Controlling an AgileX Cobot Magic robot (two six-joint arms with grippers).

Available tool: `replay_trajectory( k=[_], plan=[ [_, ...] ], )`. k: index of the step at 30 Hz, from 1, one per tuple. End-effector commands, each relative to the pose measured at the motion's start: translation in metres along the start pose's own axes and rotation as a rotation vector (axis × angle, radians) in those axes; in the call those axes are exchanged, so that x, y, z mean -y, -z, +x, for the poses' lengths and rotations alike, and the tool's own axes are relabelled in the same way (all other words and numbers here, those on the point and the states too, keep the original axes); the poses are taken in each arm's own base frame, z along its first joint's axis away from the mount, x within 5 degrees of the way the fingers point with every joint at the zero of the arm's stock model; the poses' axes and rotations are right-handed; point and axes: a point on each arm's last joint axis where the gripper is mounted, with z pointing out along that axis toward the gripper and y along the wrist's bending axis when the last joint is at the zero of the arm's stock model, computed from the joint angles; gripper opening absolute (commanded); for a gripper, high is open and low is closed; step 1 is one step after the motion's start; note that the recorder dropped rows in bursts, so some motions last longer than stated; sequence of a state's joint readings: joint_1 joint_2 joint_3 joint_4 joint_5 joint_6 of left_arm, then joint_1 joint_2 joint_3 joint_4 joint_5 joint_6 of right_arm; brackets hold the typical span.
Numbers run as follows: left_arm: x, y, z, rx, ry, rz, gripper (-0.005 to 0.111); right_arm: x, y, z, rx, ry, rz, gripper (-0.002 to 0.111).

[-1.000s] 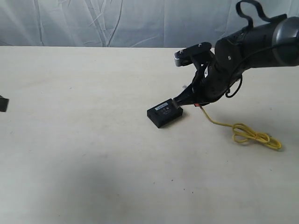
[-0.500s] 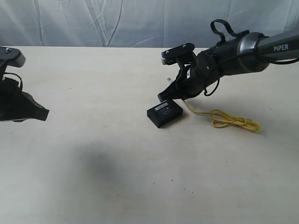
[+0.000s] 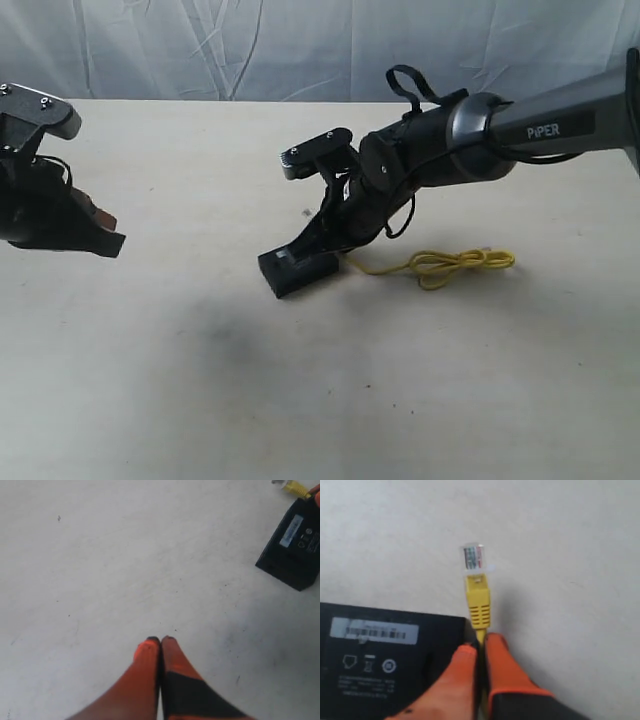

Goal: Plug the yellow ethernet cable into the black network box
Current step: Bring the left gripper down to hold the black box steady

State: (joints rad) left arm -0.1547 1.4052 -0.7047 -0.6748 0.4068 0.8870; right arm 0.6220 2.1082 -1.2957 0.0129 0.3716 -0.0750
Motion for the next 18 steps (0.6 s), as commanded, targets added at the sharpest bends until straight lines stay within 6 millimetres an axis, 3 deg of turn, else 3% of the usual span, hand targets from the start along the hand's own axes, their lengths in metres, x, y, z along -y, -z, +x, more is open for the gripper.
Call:
replay_trajectory(
  k=[1, 3, 5, 6, 8, 10, 14, 18],
  plan=[
    [0.004, -0.001, -0.004, 0.031, -0.021, 0.034, 0.000, -0.008, 0.005, -0.006, 0.035, 0.016, -0.017, -0.001],
    [0.007, -0.006, -0.005, 0.046, -0.020, 0.089, 0.000, -0.006, 0.018, -0.011, 0.056, 0.006, -0.017, -0.001],
    [0.009, -0.023, -0.009, 0.042, -0.031, 0.170, 0.000, 0.009, 0.046, -0.017, 0.063, -0.024, -0.002, -0.001],
    [0.008, -0.032, -0.018, 0.050, -0.056, 0.206, 0.000, 0.019, 0.064, -0.016, 0.040, -0.021, 0.016, -0.001],
    [0.004, -0.043, -0.033, 0.064, -0.084, 0.235, 0.000, 0.026, 0.078, -0.012, -0.017, -0.022, 0.023, -0.001],
    [0.000, -0.053, -0.046, 0.072, -0.114, 0.257, 0.000, 0.027, 0.083, -0.005, -0.078, -0.003, 0.010, -0.001],
    [-0.008, -0.078, -0.072, 0.090, -0.191, 0.316, 0.000, 0.001, 0.076, 0.018, -0.161, 0.079, -0.068, -0.001],
    [-0.006, -0.105, -0.076, 0.049, -0.181, 0.471, 0.000, -0.026, 0.064, 0.038, -0.180, 0.140, -0.093, -0.001]
  ],
)
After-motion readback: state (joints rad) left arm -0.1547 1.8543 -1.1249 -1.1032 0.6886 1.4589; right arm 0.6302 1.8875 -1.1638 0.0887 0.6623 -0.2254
